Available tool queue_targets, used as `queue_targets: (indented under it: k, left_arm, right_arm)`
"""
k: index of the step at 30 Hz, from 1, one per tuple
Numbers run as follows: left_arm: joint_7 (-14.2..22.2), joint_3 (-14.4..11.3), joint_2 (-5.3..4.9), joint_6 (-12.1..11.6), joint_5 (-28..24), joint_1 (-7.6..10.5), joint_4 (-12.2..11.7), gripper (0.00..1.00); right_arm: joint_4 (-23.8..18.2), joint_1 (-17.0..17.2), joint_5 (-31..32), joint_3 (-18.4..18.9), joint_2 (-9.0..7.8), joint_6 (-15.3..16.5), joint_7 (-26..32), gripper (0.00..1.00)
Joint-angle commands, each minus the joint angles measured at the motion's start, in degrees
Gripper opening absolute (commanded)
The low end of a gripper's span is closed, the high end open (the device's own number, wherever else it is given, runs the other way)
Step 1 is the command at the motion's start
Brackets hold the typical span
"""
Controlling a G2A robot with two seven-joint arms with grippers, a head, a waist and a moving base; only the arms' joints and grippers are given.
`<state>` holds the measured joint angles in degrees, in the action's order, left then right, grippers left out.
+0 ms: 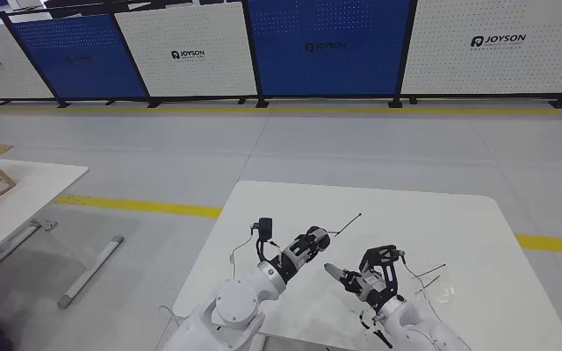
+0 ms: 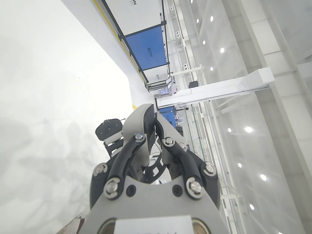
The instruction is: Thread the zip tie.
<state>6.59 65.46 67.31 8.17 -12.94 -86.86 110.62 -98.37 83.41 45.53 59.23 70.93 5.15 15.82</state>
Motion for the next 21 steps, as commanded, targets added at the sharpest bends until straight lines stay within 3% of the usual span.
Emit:
queue_targets:
  k: [1,6,11,14,21]
  left_arm:
    - [0.01,0.01,0.00,0.01,-0.02,-0.01,0.01,0.00]
    - [0.01,0.01,0.00,0.01,-0.02,-0.01,0.01,0.00]
    - [-0.31,-0.47,0.10,-0.60,0.34,-0.16,0.05,0.00]
    - [-0.31,-0.80,0.13,-0.89,0.91,-0.47,0.37,0.00]
    - [-0.40,-1.12,0.19,-0.97,1.28,-0.54,0.35,0.00]
  right_arm:
    - [-0.01,0.00,-0.12,0.03,0.00,0.04,0.05,1.00]
    - [-0.01,0.00,-0.12,0.03,0.00,0.04,0.05,1.00]
    - [0.51,0.18,3.49,-0.33,0.10,1.08,-5.21,1.00]
    - [0.66,0.64,5.56,-0.34,0.22,-0.51,-8.04,1.00]
    - [0.88,0.42,5.95,-0.64,0.36,-1.33,-7.61,1.00]
